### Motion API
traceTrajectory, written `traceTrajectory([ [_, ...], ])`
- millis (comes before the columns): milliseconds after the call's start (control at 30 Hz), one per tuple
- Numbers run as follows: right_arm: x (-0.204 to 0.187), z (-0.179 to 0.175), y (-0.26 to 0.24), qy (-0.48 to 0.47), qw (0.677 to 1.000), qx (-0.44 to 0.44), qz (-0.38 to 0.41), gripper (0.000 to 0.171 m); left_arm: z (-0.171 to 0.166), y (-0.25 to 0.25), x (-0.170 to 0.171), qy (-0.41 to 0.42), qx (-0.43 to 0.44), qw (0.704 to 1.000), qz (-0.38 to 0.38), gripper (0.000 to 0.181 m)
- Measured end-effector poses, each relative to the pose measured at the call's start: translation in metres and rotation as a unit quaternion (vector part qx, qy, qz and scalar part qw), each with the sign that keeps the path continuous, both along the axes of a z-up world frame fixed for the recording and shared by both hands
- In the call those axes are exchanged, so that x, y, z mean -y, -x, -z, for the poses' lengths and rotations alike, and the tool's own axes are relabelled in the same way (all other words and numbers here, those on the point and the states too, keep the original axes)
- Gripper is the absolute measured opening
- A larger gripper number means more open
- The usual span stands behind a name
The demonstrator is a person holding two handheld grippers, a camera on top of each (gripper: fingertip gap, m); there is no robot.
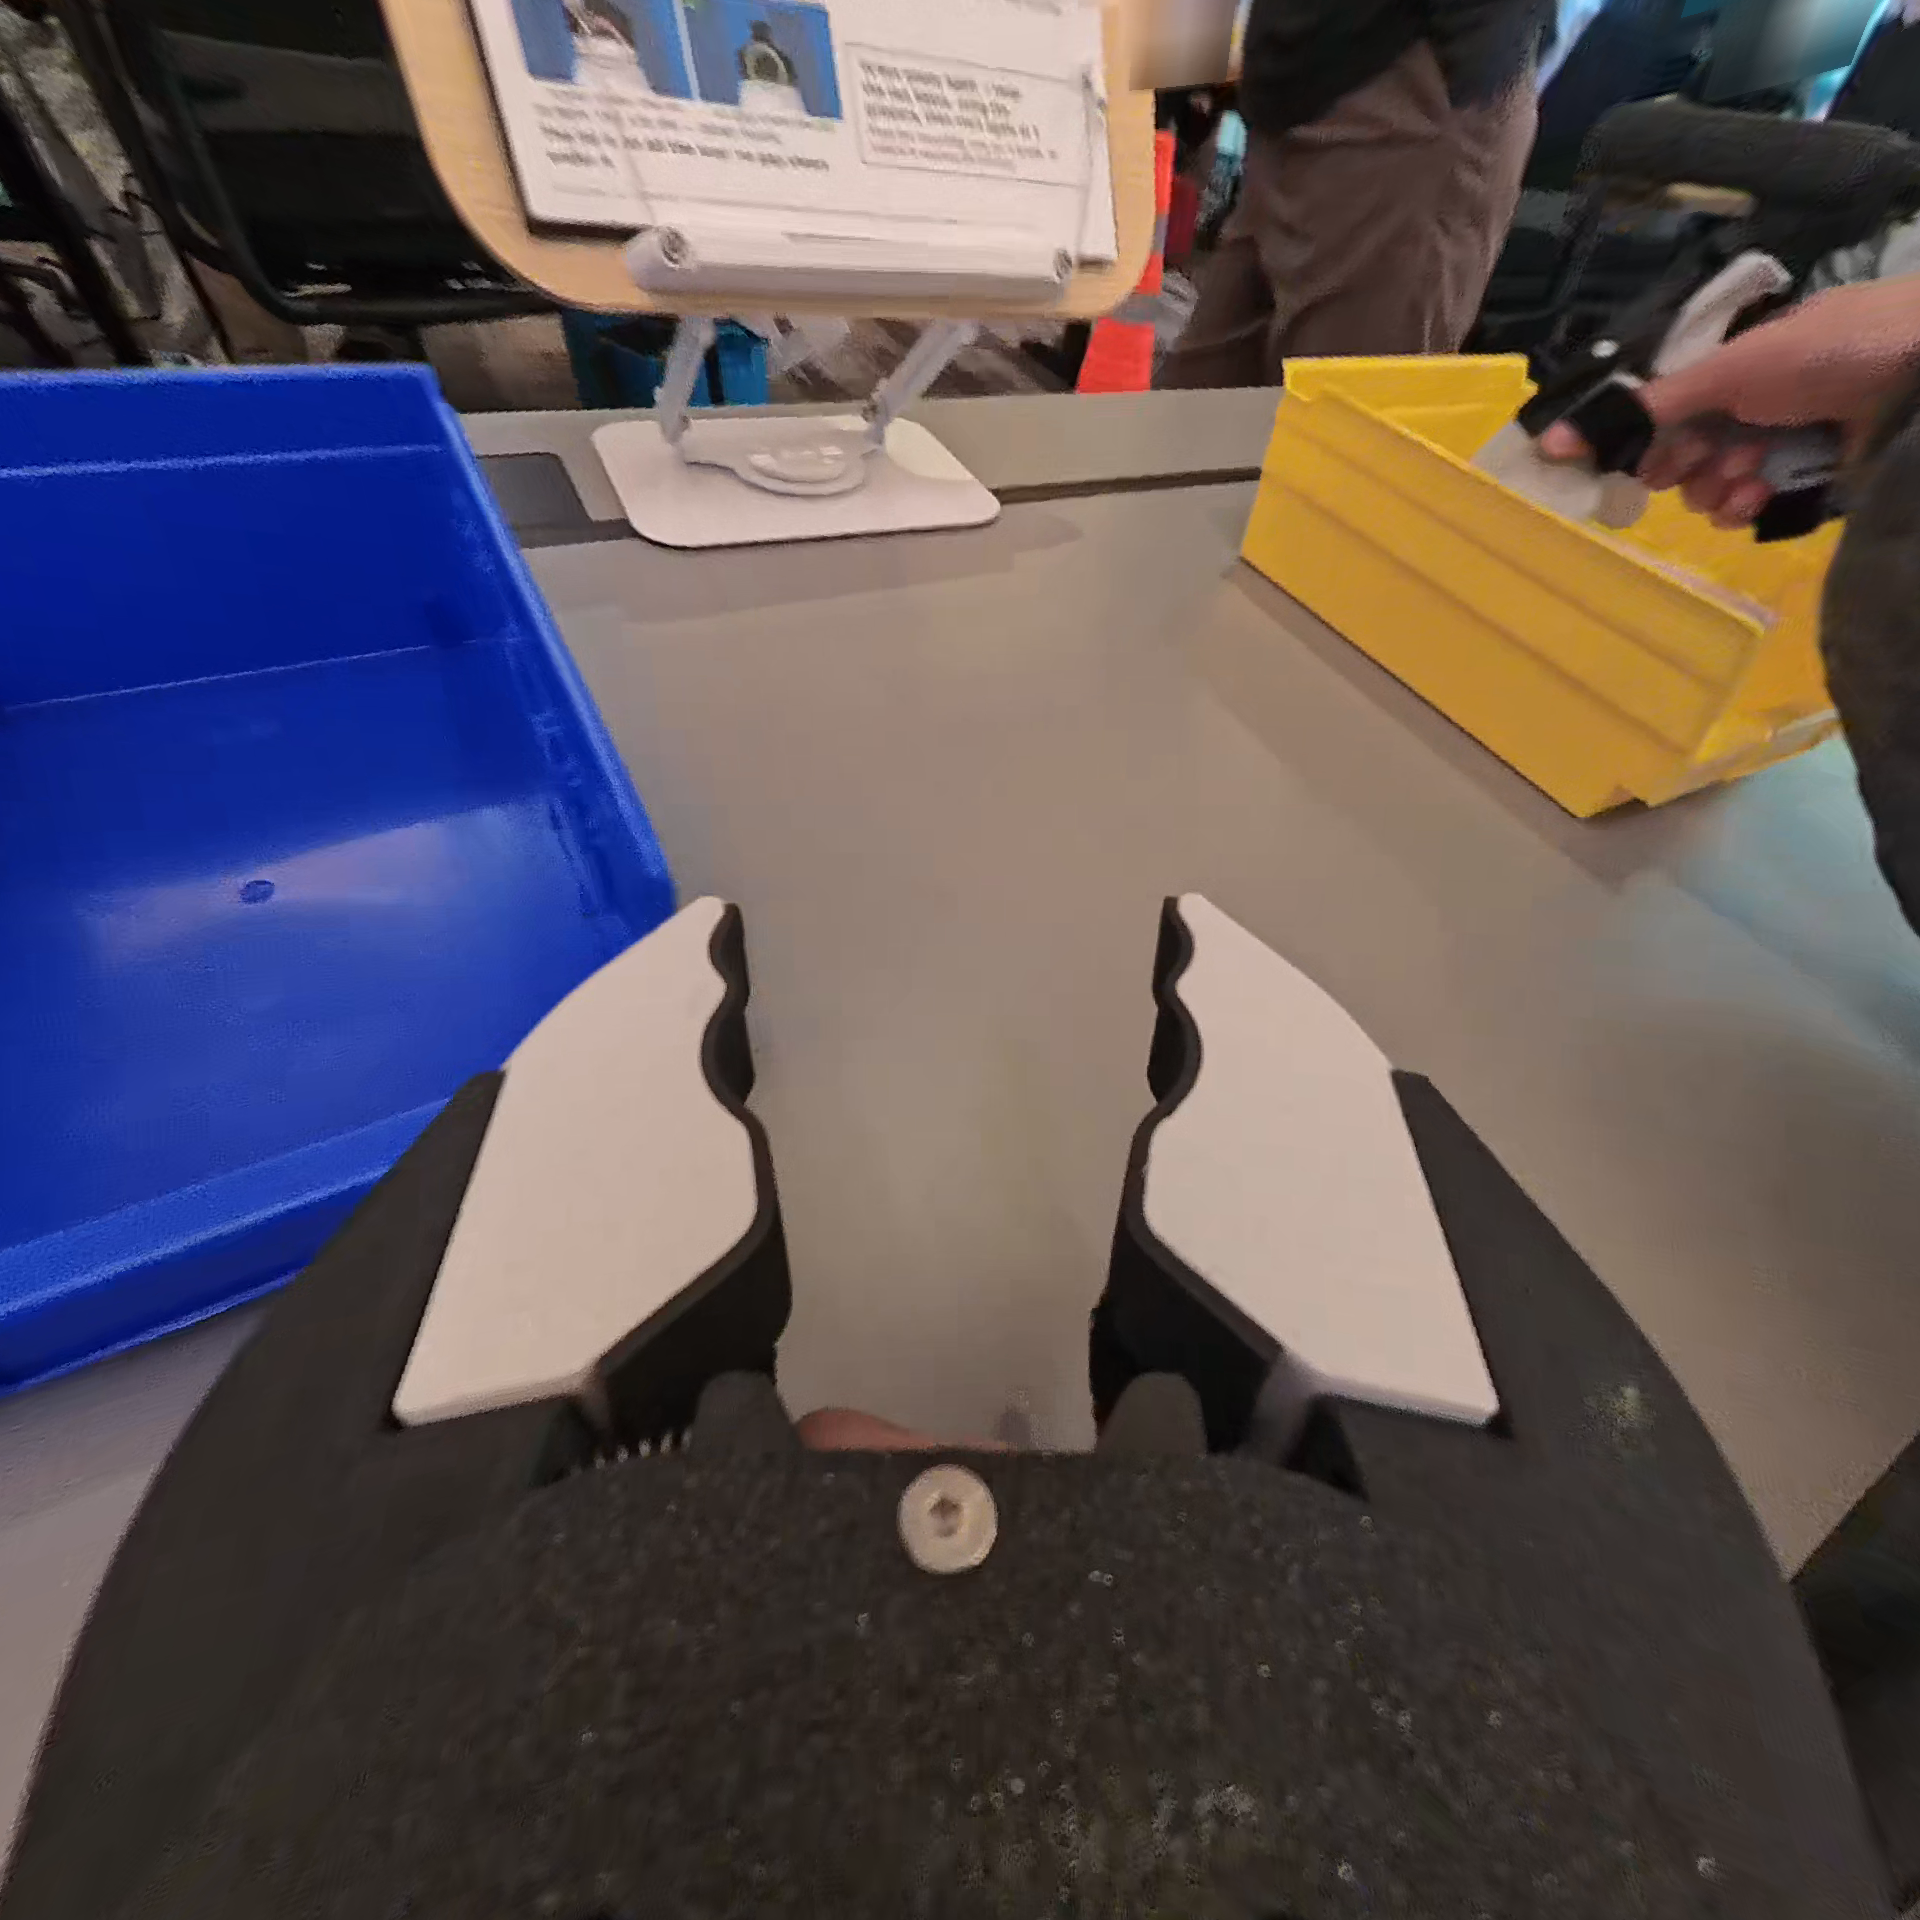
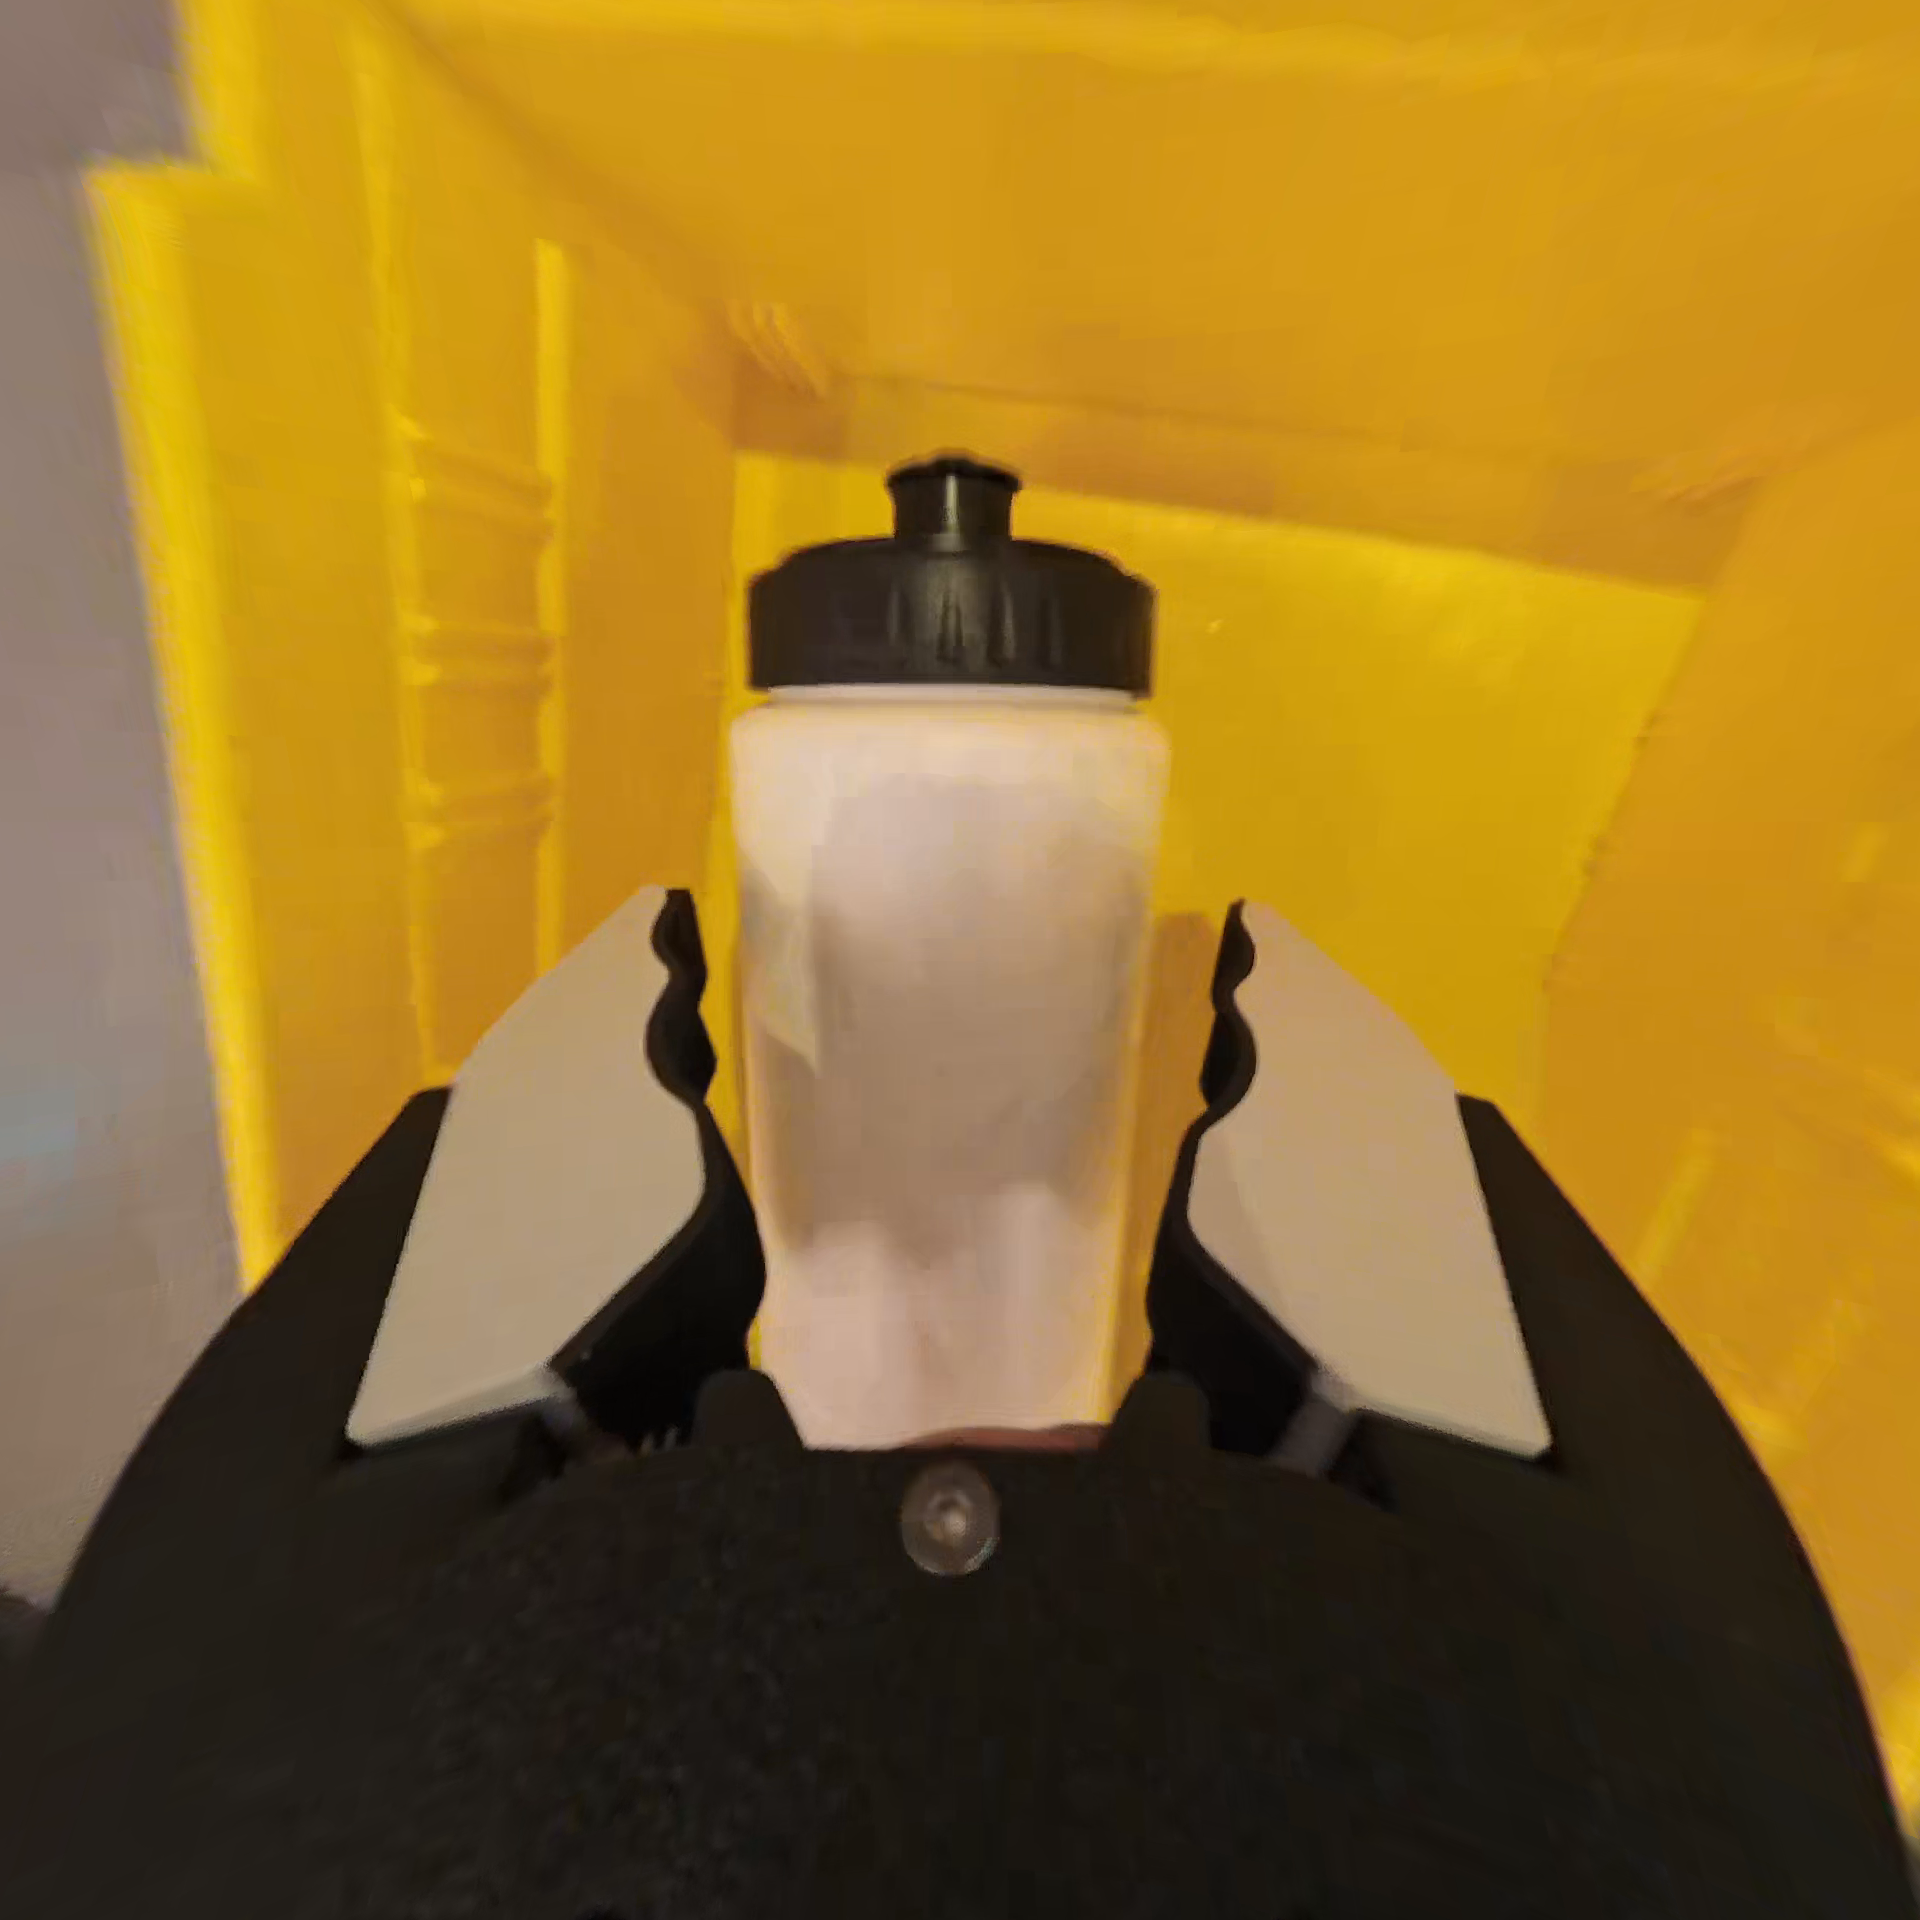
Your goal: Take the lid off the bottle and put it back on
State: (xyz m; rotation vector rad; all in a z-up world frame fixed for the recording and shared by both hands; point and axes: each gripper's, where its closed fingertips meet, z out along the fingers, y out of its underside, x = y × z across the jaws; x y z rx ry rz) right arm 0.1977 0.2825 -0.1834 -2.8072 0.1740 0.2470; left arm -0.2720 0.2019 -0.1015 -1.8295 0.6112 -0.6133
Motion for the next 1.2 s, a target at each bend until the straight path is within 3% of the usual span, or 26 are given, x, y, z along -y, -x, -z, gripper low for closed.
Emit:
traceTrajectory([
  [133,0.014,-0.098,-0.002,-0.185,0.979,0.085,-0.018,0.094,-0.016,0.037,0.002,-0.016,-0.002,0.998,-0.054,0.077],
  [200,0.044,-0.141,0.014,-0.281,0.952,0.116,-0.032,0.092,-0.02,0.058,0.013,0.0,0.001,0.997,-0.08,0.079],
  [267,0.082,-0.159,0.041,-0.361,0.924,0.119,-0.05,0.089,-0.02,0.075,0.027,0.009,0.009,0.995,-0.096,0.079],
  [367,0.137,-0.141,0.075,-0.44,0.892,0.1,-0.038,0.076,-0.011,0.096,0.041,0.002,-0.006,0.993,-0.118,0.077],
  [500,0.188,-0.081,0.081,-0.442,0.89,0.111,0.014,0.076,0.003,0.108,0.039,0.007,-0.004,0.99,-0.139,0.076],
  [600,0.213,-0.055,0.074,-0.44,0.891,0.095,0.055,0.075,0.021,0.111,0.03,0.017,-0.021,0.989,-0.143,0.075],
  [1000,0.208,-0.045,0.069,-0.434,0.894,0.109,0.036,0.073,0.028,0.111,0.026,-0.01,-0.083,0.985,-0.151,0.07],
  [1200,0.202,-0.048,0.081,-0.438,0.894,0.095,0.017,0.075,0.031,0.108,0.025,0.026,-0.043,0.989,-0.137,0.071],
])
